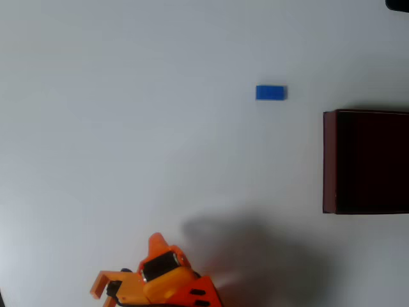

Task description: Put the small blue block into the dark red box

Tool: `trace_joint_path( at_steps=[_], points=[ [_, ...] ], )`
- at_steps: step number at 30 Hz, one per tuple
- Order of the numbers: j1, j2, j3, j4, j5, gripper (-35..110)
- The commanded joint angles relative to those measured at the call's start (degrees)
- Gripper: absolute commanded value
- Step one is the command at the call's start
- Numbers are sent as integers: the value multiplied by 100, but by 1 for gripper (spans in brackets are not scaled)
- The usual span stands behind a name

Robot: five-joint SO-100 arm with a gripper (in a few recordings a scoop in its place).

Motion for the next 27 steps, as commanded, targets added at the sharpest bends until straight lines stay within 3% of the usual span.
trace_joint_path(
  at_steps=[1,27],
  points=[
    [44,35,35,18,53,0],
    [79,44,-97,-97,360,2]
  ],
)
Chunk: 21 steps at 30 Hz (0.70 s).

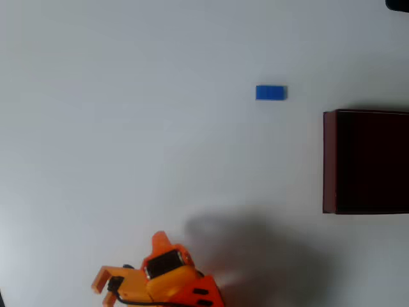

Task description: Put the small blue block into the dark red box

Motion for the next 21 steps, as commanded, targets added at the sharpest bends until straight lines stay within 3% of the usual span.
trace_joint_path(
  at_steps=[1,11,15,18,21],
  points=[
    [-114,44,-141,-114,413,2],
    [958,-299,-738,-431,853,9],
    [1441,-2399,-1881,-984,817,13],
    [1714,-4614,-3428,-765,633,13],
    [1925,-5695,-4368,-580,343,13]
  ],
)
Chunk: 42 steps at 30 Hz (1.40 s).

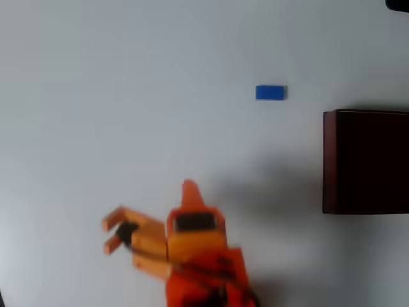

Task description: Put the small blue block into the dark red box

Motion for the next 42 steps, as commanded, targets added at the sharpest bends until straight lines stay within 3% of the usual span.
trace_joint_path(
  at_steps=[1,21,42],
  points=[
    [158,-1301,-1195,149,-281,13],
    [1406,-4834,-3964,229,-1811,16],
    [1758,-7611,-7075,896,-1767,16]
  ],
)
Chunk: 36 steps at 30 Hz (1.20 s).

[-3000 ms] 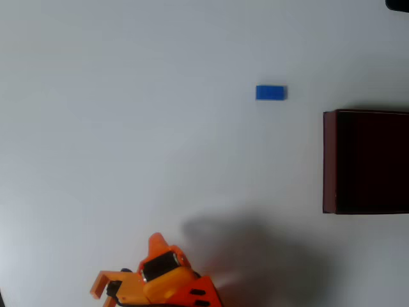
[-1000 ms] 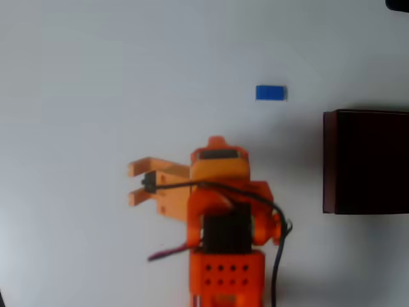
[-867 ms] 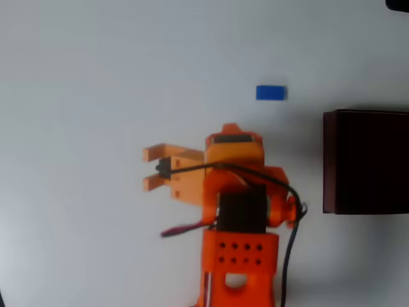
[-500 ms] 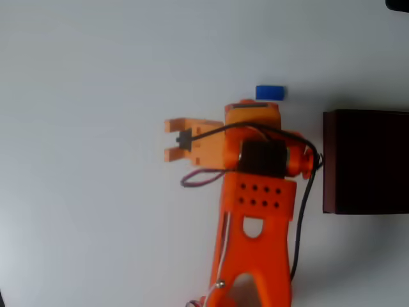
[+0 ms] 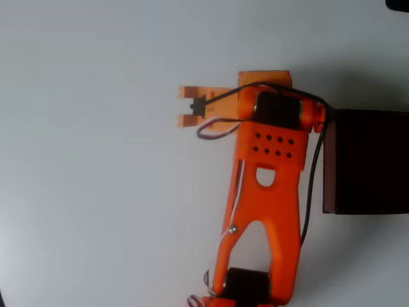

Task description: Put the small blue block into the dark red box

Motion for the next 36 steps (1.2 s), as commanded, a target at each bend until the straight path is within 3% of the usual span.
trace_joint_path(
  at_steps=[1,36],
  points=[
    [149,-88,-492,53,97,16],
    [369,-2057,-2364,554,-26,16]
  ],
)
